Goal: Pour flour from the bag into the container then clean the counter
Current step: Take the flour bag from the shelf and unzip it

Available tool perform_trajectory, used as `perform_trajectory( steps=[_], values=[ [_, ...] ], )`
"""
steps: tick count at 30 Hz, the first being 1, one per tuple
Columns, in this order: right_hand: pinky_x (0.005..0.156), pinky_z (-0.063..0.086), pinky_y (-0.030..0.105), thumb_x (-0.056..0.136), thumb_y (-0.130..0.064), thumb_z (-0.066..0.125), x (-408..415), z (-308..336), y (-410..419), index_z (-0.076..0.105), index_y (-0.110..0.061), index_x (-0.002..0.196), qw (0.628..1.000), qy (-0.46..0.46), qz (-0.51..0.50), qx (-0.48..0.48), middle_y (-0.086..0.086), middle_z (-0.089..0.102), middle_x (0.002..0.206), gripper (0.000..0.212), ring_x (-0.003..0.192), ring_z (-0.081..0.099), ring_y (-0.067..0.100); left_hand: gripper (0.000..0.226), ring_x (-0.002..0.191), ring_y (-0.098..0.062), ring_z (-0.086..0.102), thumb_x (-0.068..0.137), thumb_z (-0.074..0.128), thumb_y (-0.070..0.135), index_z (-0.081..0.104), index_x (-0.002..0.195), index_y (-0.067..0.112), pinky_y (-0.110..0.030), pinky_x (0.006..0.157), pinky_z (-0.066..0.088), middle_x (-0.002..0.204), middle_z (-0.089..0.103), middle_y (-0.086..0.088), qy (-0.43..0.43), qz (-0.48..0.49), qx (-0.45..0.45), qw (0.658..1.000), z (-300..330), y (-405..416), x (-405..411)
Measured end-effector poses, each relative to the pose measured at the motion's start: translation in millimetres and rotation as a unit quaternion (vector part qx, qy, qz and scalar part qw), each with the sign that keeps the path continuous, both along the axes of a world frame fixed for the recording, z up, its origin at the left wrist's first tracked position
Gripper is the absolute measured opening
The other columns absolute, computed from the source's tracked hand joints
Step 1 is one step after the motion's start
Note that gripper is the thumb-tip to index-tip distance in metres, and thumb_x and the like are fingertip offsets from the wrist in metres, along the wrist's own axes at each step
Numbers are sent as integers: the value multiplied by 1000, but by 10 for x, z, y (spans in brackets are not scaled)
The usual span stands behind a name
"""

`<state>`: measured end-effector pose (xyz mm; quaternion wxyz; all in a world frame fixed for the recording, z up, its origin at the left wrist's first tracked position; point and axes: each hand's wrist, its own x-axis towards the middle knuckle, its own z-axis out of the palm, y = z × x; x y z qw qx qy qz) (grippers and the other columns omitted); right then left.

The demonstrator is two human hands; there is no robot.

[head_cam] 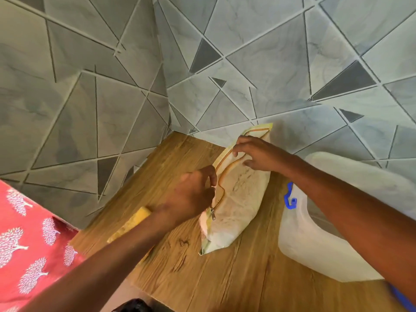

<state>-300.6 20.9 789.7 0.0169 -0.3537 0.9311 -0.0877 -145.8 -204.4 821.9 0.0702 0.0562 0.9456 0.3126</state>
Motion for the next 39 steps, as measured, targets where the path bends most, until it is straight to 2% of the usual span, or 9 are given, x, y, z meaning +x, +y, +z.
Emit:
perform_trajectory(
  steps=[3,6,9,12,19,23,31,36,39],
  values=[
    [103,40,37,81,-17,80,-14,-98,-1,67,-27,121,998,-31,0,45,-3,54,133,42,127,51,16,24,96,-14,56,90,66,14,64,105,32,-19,65,39,112,52,3,-4,4,-6,1000,-66,-3,-108],
    [87,32,33,84,-12,75,16,-119,-21,70,-25,113,998,-47,-1,46,-7,62,107,33,111,59,16,20,105,-10,50,90,69,11,71,107,21,-9,68,37,123,52,2,8,30,13,999,-143,51,-320],
    [81,23,33,82,-3,67,8,-39,118,75,-18,90,999,25,16,36,-6,63,94,18,104,62,20,32,101,-13,58,84,61,-9,71,103,15,-11,64,43,118,64,-2,37,69,11,997,-168,62,-435],
    [82,24,33,85,-5,68,-10,-6,515,78,-18,92,996,61,-60,-16,-4,68,101,18,102,64,21,40,99,-20,64,79,55,-19,70,100,12,-13,59,44,111,65,-5,76,102,-14,992,-242,-78,-476],
    [92,35,44,87,-13,71,92,94,625,78,-22,95,999,21,-28,12,-6,65,93,13,100,60,17,13,76,-15,66,88,77,21,73,76,22,-25,58,49,78,71,2,-15,126,77,989,-254,-189,-682],
    [91,34,39,83,-25,78,232,109,418,72,-25,99,998,-45,-5,39,-11,58,90,16,94,55,8,26,72,-9,64,82,76,0,73,74,25,-13,52,44,76,69,7,4,117,85,989,-226,-135,-711],
    [79,21,38,69,0,54,235,18,571,66,-19,65,1000,14,-2,-4,-9,51,71,22,83,54,10,33,68,-12,57,72,61,-19,76,78,10,-19,55,44,83,65,0,214,74,-66,972,-247,-43,-412],
    [96,32,47,78,-14,79,170,157,495,73,-23,76,999,-22,-19,17,-11,57,81,11,93,47,3,36,85,-13,52,72,76,-5,66,93,23,-9,45,36,111,51,1,62,99,-13,993,-155,15,-430],
    [97,34,46,74,-20,85,220,100,416,70,-24,75,1000,-12,3,1,-8,52,113,15,117,43,14,38,87,-12,62,74,71,-6,71,92,27,-8,44,39,106,64,1,15,73,24,997,-183,-2,-431]
  ],
)
